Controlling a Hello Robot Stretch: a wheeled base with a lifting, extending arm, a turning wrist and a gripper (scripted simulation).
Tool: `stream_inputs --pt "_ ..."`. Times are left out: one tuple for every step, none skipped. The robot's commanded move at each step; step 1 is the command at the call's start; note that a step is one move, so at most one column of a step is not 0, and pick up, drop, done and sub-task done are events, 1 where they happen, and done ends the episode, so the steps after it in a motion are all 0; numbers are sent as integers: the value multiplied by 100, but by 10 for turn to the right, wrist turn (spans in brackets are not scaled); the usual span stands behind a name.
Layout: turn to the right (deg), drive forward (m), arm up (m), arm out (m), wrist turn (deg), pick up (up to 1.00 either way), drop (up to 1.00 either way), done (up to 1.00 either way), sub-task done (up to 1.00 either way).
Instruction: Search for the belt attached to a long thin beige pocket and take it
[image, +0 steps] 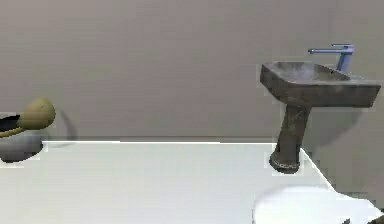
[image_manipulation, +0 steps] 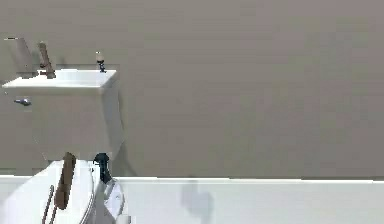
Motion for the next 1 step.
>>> stream_inputs --pt "-360 0 0 0 0 0 0 0 0"
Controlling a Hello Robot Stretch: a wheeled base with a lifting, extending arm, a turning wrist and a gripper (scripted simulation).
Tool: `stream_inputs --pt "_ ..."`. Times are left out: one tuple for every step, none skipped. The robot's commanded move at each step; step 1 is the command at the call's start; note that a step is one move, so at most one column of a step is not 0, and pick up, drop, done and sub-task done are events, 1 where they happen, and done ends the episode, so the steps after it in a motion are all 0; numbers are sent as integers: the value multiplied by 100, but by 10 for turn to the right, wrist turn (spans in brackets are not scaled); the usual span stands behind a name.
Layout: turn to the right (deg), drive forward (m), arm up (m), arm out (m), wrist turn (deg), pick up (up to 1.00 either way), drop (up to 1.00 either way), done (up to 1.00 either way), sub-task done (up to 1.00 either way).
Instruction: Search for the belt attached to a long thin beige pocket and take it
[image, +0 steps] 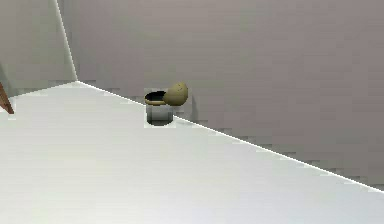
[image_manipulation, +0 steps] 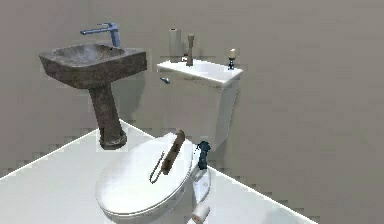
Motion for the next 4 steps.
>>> stream_inputs --pt "0 0 50 0 0 0 0 0 0" --pt "0 0 16 0 0 0 0 0 0" --pt "0 0 0 50 0 0 0 0 0" --pt "0 0 0 0 450 0 0 0 0"
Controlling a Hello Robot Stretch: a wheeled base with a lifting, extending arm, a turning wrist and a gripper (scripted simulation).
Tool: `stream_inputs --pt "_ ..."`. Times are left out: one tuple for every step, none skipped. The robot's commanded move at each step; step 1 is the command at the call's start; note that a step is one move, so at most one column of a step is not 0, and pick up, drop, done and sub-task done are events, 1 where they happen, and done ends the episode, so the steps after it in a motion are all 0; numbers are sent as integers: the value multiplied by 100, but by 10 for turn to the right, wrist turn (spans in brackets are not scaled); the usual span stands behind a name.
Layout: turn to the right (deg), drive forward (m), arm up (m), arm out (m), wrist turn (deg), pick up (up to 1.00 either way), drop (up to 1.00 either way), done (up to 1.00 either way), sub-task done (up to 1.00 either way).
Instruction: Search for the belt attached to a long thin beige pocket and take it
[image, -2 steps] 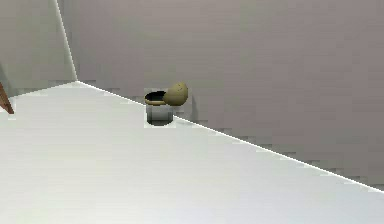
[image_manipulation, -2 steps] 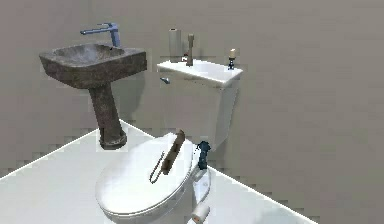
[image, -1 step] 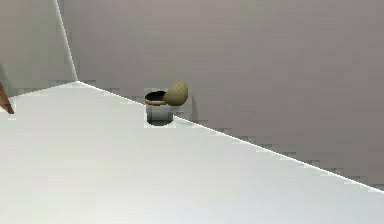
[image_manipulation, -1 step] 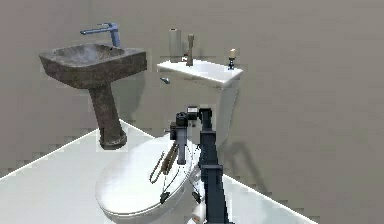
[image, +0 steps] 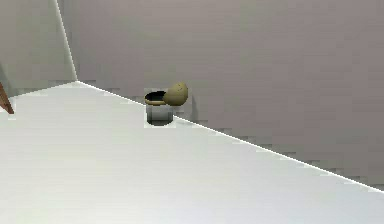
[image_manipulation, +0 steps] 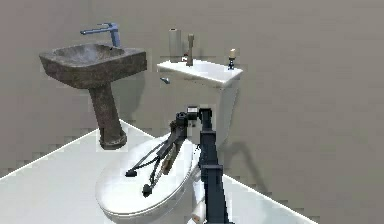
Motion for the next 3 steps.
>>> stream_inputs --pt "0 0 0 0 450 0 0 0 0" --pt "0 0 0 0 270 0 0 0 0" --pt "0 0 -30 0 0 0 0 0 0"
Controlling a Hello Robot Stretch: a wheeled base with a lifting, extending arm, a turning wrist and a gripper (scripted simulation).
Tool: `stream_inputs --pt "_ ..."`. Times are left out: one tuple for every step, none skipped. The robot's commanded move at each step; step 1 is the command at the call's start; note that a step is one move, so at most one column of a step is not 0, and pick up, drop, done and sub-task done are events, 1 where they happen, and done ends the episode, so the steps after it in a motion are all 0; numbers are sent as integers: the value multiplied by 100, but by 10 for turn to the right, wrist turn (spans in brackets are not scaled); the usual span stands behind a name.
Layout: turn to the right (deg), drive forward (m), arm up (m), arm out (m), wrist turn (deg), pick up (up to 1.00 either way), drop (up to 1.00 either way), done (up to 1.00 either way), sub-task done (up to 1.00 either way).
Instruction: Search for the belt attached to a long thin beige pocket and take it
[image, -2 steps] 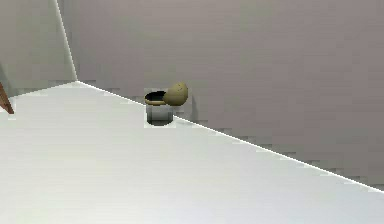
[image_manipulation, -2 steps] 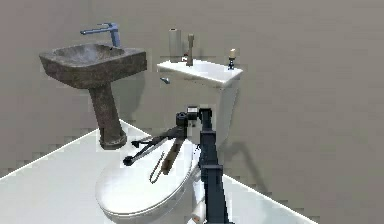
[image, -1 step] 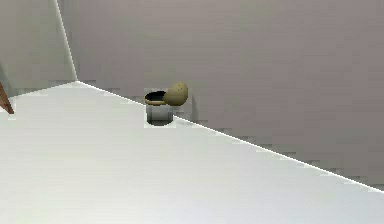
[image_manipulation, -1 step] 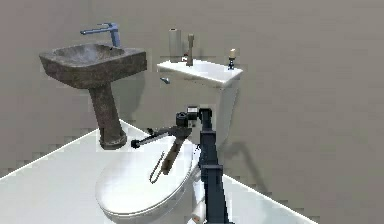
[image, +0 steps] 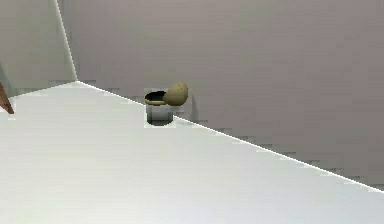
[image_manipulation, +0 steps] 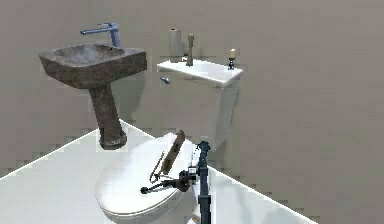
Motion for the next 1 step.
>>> stream_inputs --pt "0 0 0 0 0 100 0 0 0"
